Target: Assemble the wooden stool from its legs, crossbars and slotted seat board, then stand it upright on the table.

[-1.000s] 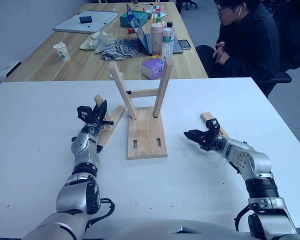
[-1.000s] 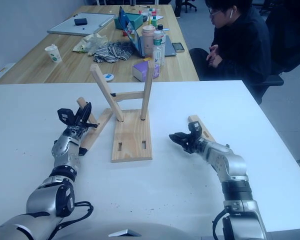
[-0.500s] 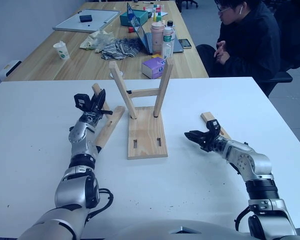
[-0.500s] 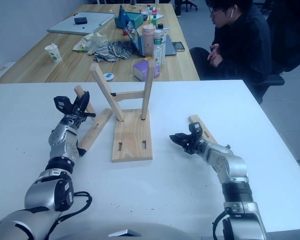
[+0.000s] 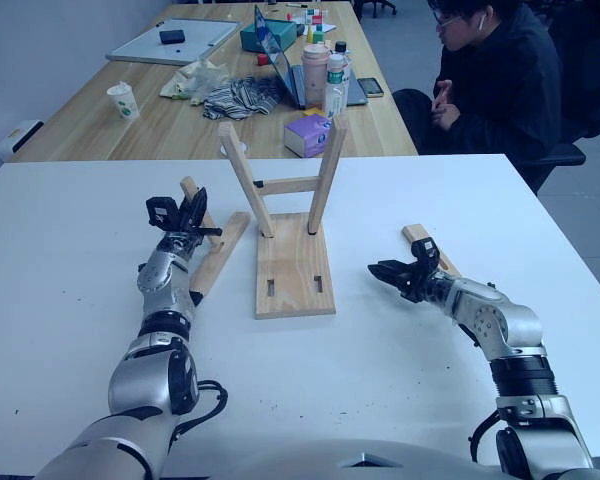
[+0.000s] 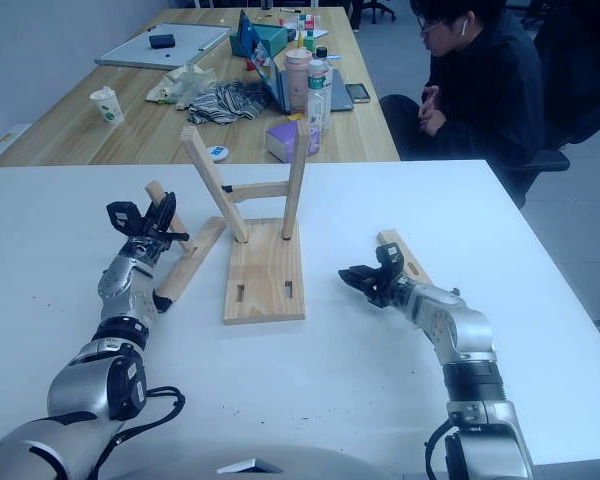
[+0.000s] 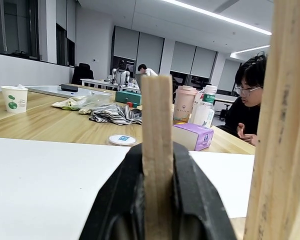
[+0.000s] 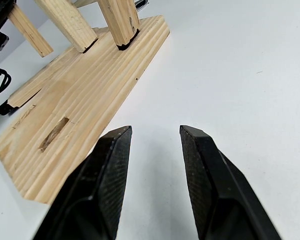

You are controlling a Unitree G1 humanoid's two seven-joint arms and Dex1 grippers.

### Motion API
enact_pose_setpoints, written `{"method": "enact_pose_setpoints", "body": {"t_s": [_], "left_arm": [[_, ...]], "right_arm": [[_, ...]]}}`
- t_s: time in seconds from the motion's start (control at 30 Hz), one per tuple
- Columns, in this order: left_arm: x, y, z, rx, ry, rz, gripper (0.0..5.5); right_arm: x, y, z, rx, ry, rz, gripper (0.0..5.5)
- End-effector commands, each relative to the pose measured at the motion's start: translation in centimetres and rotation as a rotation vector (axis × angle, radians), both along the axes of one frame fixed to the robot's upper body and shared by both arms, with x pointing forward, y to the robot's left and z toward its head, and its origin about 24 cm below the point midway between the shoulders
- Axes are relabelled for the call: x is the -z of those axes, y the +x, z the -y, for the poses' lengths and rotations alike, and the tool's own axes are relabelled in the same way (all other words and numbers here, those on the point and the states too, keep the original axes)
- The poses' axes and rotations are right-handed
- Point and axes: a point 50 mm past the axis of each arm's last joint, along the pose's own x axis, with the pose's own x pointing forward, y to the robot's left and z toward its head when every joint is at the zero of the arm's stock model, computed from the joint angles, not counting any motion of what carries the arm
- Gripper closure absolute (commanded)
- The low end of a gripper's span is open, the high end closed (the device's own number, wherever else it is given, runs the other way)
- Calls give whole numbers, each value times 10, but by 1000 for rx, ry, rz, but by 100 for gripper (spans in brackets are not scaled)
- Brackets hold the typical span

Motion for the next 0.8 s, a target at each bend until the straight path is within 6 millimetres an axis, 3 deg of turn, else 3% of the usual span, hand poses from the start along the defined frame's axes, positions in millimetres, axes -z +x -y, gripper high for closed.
{"method": "enact_pose_setpoints", "body": {"t_s": [0.03, 0.53, 0.8], "left_arm": [[0, 0, 4, 7, -7, 6, 512], [37, -19, -3, -51, 21, -153, 512], [70, -47, -1, -60, 36, -245, 512]], "right_arm": [[-1, 0, -1, 1, -10, 10, 374], [1, -1, -1, 4, -9, 6, 374], [2, -3, -1, -6, -14, 1, 374]]}}
